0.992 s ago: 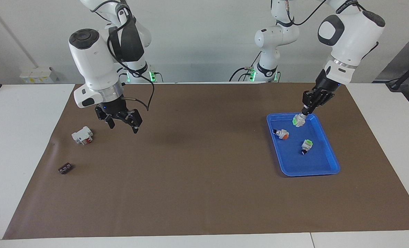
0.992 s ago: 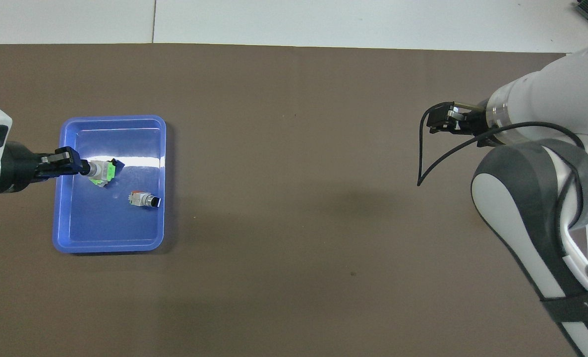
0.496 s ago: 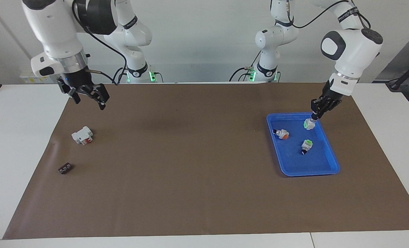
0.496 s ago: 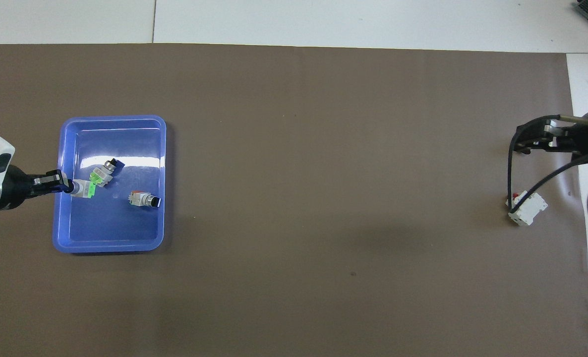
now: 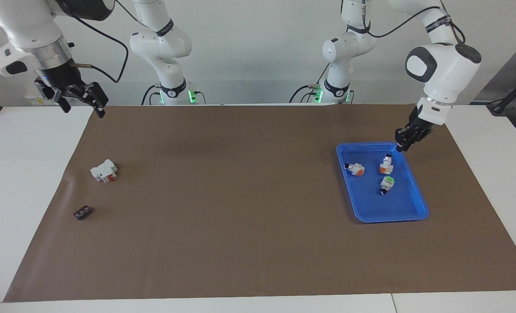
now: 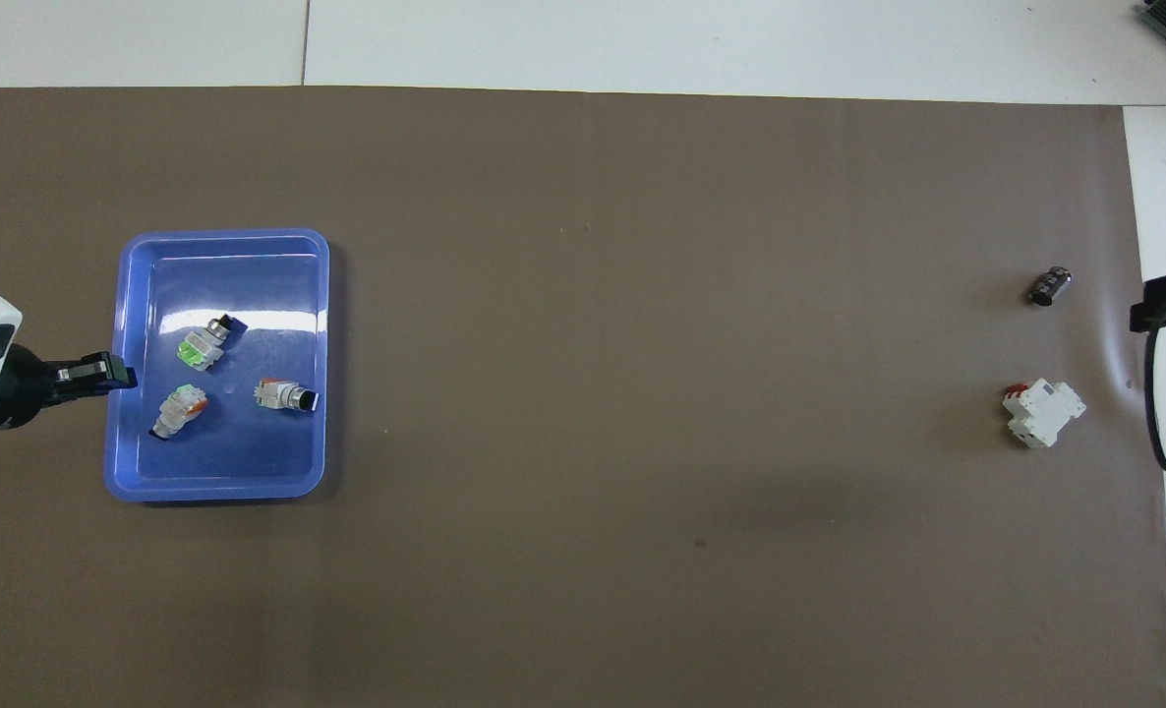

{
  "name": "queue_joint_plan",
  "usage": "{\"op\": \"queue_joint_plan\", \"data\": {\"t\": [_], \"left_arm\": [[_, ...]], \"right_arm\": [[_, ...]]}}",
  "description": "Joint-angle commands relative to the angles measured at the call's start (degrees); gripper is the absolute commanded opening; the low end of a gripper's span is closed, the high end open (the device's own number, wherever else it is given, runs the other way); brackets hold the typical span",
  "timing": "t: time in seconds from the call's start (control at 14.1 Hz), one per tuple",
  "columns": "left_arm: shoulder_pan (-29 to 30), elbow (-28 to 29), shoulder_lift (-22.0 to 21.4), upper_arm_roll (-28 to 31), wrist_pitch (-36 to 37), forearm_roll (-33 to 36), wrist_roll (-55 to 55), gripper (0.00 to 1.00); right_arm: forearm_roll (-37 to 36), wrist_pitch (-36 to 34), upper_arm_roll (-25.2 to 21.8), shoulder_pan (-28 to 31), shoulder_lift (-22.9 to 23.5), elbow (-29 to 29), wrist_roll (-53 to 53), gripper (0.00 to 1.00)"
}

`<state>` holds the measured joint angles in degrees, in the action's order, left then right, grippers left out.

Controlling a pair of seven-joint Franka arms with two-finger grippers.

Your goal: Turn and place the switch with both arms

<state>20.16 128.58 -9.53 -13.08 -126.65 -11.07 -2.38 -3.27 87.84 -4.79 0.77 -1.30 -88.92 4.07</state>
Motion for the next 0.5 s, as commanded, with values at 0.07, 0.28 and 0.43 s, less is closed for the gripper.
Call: {"op": "queue_joint_plan", "data": {"t": [0.07, 0.28, 0.43], "left_arm": [[-0.2, -3.8, 0.7, -0.5, 1.4, 1.1, -0.3, 1.0], [-2.0, -12.3, 2.7, -0.9, 9.8, 1.2, 0.1, 1.0], [-5.3, -18.4, 3.7, -0.9, 17.2, 6.1, 2.1, 1.0]], "right_arm": [[1.0, -0.7, -0.2, -0.4, -0.8, -1.7, -0.6, 1.0], [0.9, -0.9, 0.0, -0.7, -1.3, -2.6, -0.6, 1.0], [0.3, -1.3, 0.4, -0.9, -1.3, -2.7, -0.8, 1.0]]}}
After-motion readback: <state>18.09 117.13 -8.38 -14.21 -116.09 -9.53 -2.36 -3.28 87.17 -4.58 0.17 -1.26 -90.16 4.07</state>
